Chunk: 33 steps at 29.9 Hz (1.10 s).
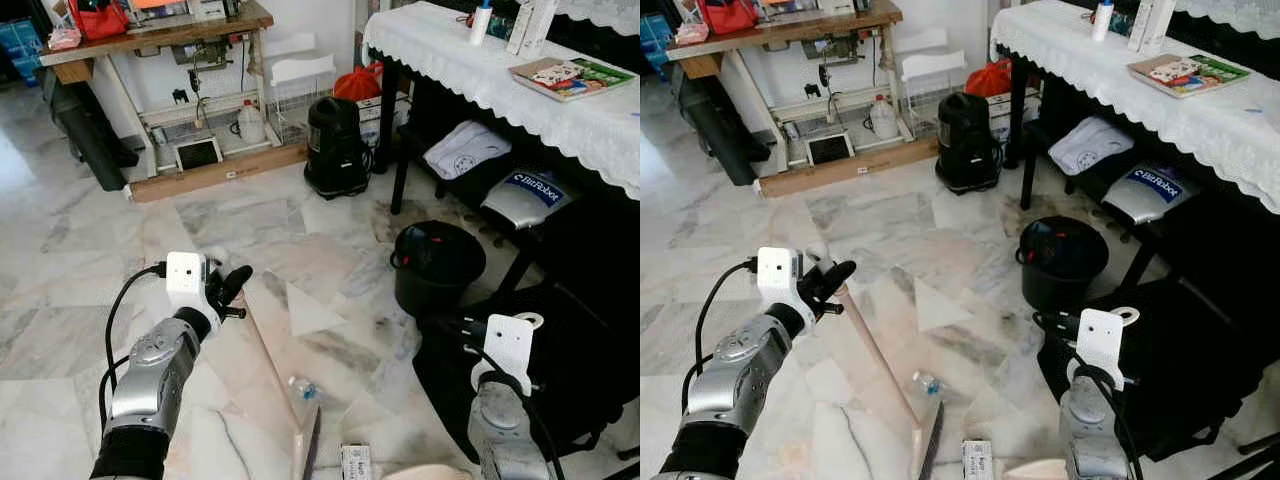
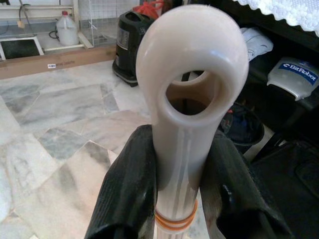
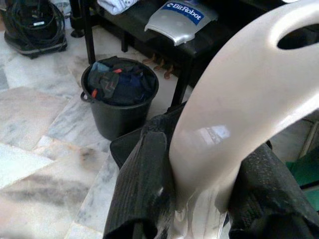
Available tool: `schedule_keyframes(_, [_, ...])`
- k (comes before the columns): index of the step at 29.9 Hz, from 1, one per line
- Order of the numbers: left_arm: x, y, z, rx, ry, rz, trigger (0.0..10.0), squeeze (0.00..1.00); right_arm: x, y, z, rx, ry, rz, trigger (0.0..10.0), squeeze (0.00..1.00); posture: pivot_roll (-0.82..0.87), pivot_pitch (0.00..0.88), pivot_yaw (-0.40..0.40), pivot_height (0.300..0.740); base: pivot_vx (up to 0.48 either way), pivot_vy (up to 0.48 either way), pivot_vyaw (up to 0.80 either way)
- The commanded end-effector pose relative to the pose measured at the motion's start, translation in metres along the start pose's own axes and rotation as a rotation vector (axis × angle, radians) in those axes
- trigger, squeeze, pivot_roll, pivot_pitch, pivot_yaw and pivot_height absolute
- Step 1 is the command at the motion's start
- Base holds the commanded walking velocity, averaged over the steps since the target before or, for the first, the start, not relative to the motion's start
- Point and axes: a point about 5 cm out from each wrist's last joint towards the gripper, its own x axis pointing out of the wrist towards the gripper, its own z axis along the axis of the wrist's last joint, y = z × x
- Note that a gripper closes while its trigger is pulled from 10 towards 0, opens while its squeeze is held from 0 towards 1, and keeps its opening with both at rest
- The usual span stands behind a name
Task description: Sweep floor
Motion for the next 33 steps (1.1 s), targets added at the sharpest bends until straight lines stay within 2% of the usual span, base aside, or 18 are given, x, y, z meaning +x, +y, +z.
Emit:
schedule_keyframes(1, [0.002, 0.003, 0.010, -0.004, -0.052, 0.007, 10.0, 0.00, -0.003, 0.004, 0.008, 0.064, -0.043, 0.008, 10.0, 0.00, -0.06, 0.028, 0.074, 0.740, 0.000, 0.000, 0.00])
schedule_keyframes(26, [0.004, 0.003, 0.016, -0.005, -0.087, 0.018, 10.0, 0.00, -0.001, 0.000, 0.035, 0.073, -0.293, -0.021, 10.0, 0.00, -0.05, 0.026, 0.076, 0.740, 0.000, 0.000, 0.00])
schedule_keyframes(33, [0.004, 0.003, 0.016, -0.004, -0.087, 0.017, 10.0, 0.00, -0.001, 0.005, 0.026, 0.036, -0.277, -0.002, 10.0, 0.00, -0.05, 0.031, 0.077, 0.740, 0.000, 0.000, 0.00])
